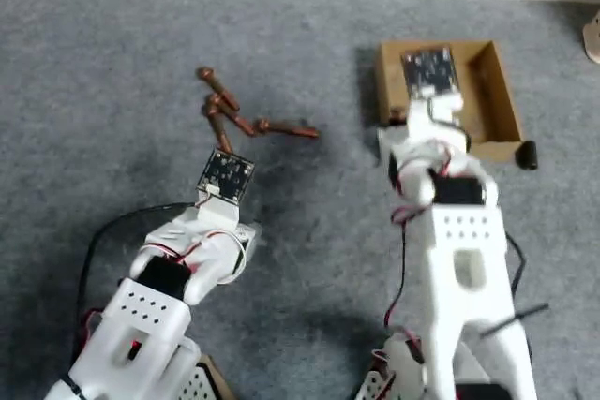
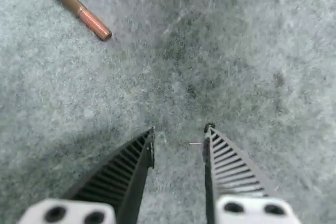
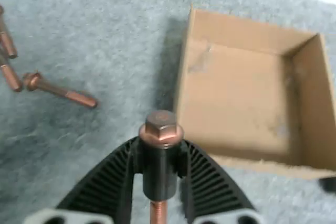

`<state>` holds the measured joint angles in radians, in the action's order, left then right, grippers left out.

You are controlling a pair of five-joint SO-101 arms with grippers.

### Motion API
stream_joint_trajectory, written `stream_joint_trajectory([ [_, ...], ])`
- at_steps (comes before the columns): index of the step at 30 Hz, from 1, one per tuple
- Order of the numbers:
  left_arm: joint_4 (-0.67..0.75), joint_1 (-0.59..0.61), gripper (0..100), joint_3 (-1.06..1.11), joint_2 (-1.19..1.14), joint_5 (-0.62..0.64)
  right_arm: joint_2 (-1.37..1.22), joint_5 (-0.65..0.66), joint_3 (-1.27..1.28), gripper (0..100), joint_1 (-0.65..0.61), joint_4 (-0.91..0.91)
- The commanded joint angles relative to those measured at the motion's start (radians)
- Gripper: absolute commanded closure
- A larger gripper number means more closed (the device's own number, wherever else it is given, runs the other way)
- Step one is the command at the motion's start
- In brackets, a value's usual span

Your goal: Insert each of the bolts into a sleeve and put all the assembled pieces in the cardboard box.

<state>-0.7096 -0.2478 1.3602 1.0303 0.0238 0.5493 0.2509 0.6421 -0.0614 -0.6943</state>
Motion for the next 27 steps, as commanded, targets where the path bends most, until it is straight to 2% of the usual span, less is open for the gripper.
stream_joint_trajectory([
  [1,0.023,0.01,85,-0.008,0.007,-0.009,-0.133,0.025,-0.191,99.5,0.028,0.005],
  [10,0.023,0.01,85,-0.004,0.005,-0.009,-0.542,0.025,-0.549,99.5,0.079,0.031],
  [16,0.026,0.024,85,-0.002,0.005,-0.009,-0.771,0.025,-0.696,99.5,0.096,0.067],
  [23,0.117,0.056,85,0.031,0.004,-0.009,-0.869,0.023,-0.716,99.0,0.097,0.067],
  [27,0.097,0.054,85,0.024,0.004,-0.009,-0.868,-0.08,-0.717,89.8,0.104,0.059],
])
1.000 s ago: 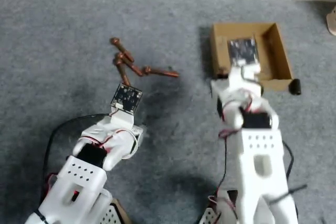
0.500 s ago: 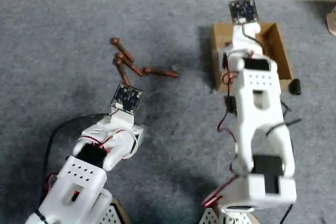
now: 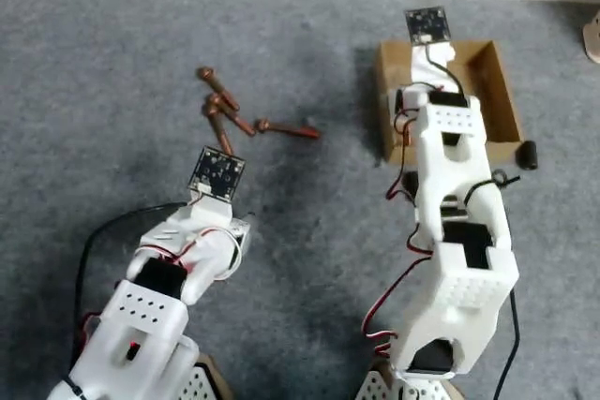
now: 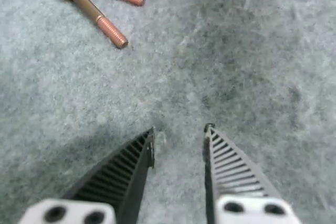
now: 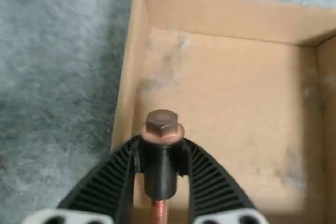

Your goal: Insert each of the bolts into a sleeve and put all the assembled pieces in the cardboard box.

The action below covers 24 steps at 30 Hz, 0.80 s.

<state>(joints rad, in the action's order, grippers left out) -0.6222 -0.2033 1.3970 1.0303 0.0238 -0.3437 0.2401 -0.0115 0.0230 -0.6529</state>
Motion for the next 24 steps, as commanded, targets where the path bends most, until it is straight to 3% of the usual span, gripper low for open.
stream_joint_trajectory([
  [1,0.009,0.01,85,-0.013,0.004,-0.009,0.025,-0.086,-0.064,87.4,0.024,0.001],
  [10,0.012,0.01,85,-0.012,0.004,-0.009,0.028,-0.086,-0.071,86.2,0.042,-0.044],
  [16,0.014,0.01,85,-0.008,0.004,-0.009,0.033,-0.084,-0.271,86.2,0.127,-0.176],
  [24,0.012,-0.015,85,-0.007,0.004,-0.009,0.031,0.094,-0.539,86.3,0.234,-0.383],
])
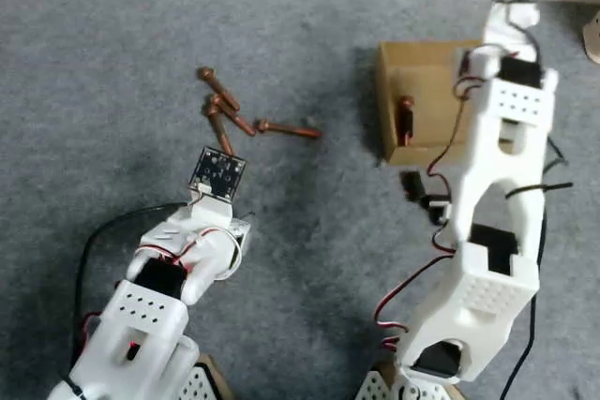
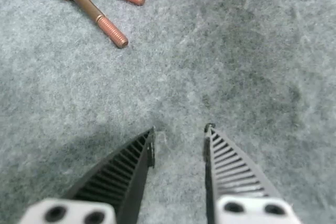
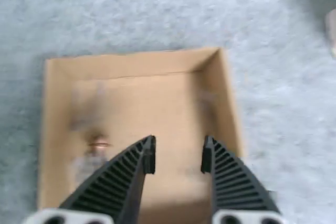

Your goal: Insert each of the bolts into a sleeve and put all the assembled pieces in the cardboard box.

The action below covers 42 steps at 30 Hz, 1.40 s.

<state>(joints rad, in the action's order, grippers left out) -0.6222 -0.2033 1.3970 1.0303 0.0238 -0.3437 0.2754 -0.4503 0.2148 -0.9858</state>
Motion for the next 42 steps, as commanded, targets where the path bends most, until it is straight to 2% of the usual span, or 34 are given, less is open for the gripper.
stream_joint_trajectory([
  [1,0.011,-0.015,85,-0.007,0.004,-0.009,0.031,0.078,-0.114,86.3,0.058,-0.061],
  [5,0.011,-0.015,85,-0.007,0.005,-0.009,0.027,0.138,-0.12,86.3,0.13,-0.059],
  [12,0.011,-0.016,85,-0.007,0.005,-0.009,-0.12,0.141,-0.13,86.3,0.225,-0.065],
  [20,0.014,-0.016,85,-0.007,0.005,-0.009,-0.236,0.14,-0.13,86.3,0.257,-0.059],
  [32,0.015,-0.016,85,-0.007,0.005,-0.009,-0.245,0.14,-0.127,86.3,0.326,-0.058],
  [42,0.015,-0.016,85,-0.007,0.005,-0.008,-0.297,0.14,-0.12,86.3,0.331,-0.059],
])
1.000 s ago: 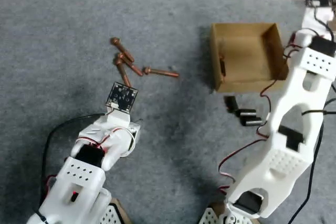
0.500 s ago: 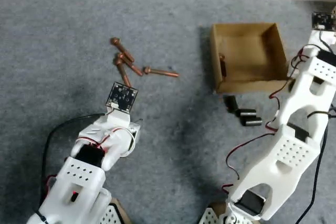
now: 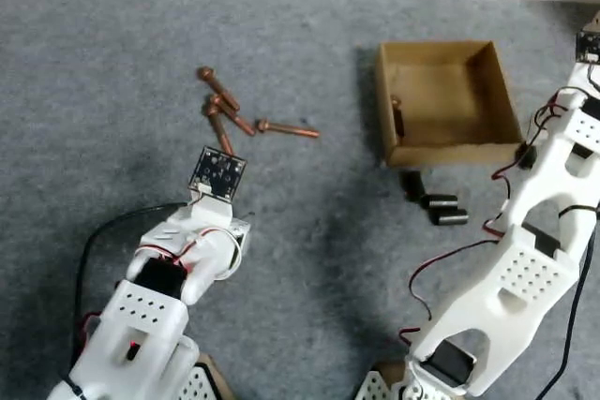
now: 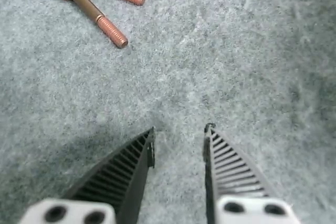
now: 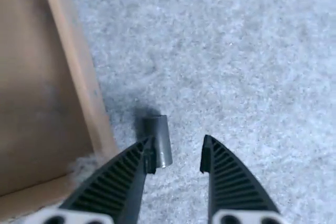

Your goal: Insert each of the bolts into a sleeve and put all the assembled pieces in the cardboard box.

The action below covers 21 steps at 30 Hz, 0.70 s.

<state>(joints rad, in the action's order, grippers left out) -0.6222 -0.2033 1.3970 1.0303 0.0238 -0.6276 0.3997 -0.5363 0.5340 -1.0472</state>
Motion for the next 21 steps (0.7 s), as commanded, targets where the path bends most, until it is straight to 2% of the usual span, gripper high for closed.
stream_joint_trajectory([
  [1,0.015,-0.016,85,-0.007,0.005,-0.008,-0.033,0.015,-0.035,86.3,0.012,0.002],
  [6,0.015,-0.016,85,-0.007,0.005,-0.006,-0.111,0.011,-0.042,86.3,0.012,-0.004],
  [21,0.015,-0.016,85,-0.008,0.008,-0.006,-0.12,0.009,-0.045,86.1,-0.051,-0.082],
])
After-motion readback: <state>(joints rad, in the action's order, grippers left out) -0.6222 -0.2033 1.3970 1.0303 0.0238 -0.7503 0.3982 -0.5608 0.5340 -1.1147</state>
